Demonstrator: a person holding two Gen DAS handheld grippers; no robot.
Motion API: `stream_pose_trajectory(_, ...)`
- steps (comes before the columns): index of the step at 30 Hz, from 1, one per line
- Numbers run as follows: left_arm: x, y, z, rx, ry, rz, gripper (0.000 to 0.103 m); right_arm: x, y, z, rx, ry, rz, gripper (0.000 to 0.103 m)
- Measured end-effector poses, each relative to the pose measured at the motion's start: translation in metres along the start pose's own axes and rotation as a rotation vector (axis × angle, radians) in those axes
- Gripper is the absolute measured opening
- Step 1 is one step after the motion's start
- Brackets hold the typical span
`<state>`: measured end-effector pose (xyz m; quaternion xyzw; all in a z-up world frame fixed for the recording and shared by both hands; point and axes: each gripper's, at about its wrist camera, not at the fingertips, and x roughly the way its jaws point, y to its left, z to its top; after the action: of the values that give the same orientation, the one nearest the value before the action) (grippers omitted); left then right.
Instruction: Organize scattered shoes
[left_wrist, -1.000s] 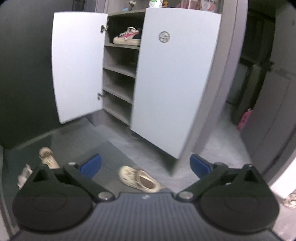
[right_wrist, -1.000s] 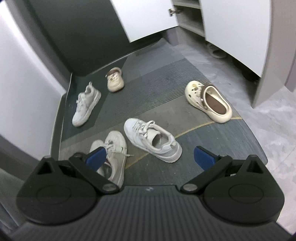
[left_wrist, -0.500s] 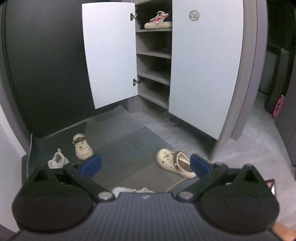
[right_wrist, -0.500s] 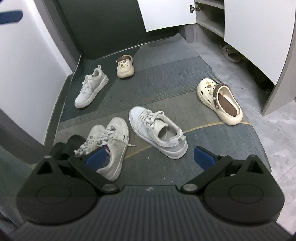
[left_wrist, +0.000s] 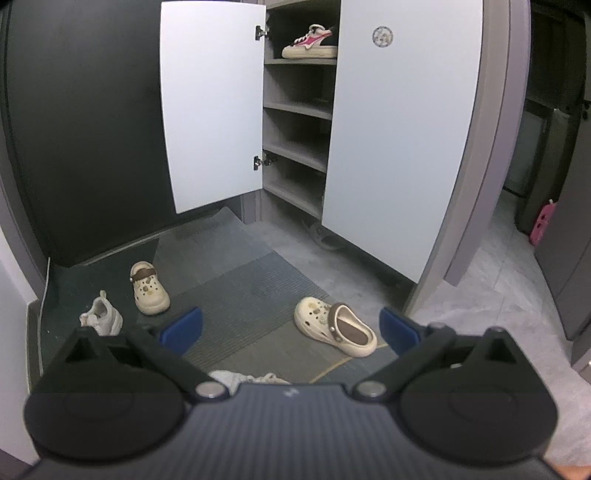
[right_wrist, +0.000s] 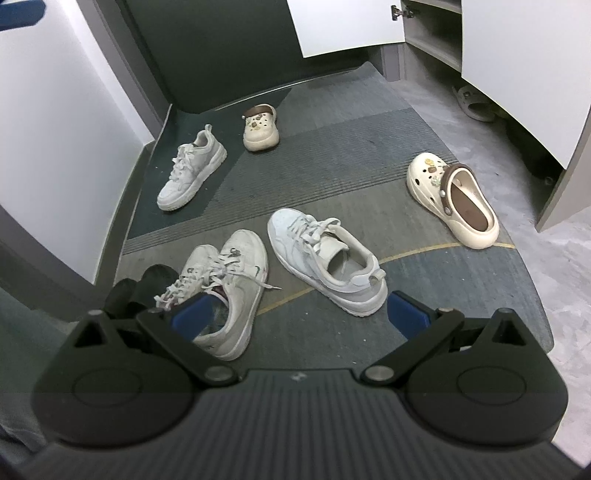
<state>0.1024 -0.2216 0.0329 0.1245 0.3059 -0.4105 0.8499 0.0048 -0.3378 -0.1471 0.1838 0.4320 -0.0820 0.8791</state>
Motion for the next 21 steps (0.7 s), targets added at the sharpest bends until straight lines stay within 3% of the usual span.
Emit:
stream_pose_trajectory(11,-0.020,-0.002,-0.001,-0.076,-0.046,0.022,0.103,0.014,0.006,-0.012,-0.082,0.048,0.037,0.103)
stream_pose_trajectory(14,-0.033,-0.012,-0.002,-0.109,-0.069,-0.009,0.103,0.038,0.012,-0.013,-0.256,0.050,0.024,0.103)
stream_pose_trajectory(17,-0.045,-0.027,-0.006,-0.063,-0.105,-0.035,0.103,0.085,0.014,-0.004,-0.477,0.112,-0.019,0.103)
stream_pose_trajectory(21,-0.054,-0.041,-0.012,-0.024,-0.122,-0.101,0.103,0.142,0.011,0.021,-0.543,0.121,0.023,0.103)
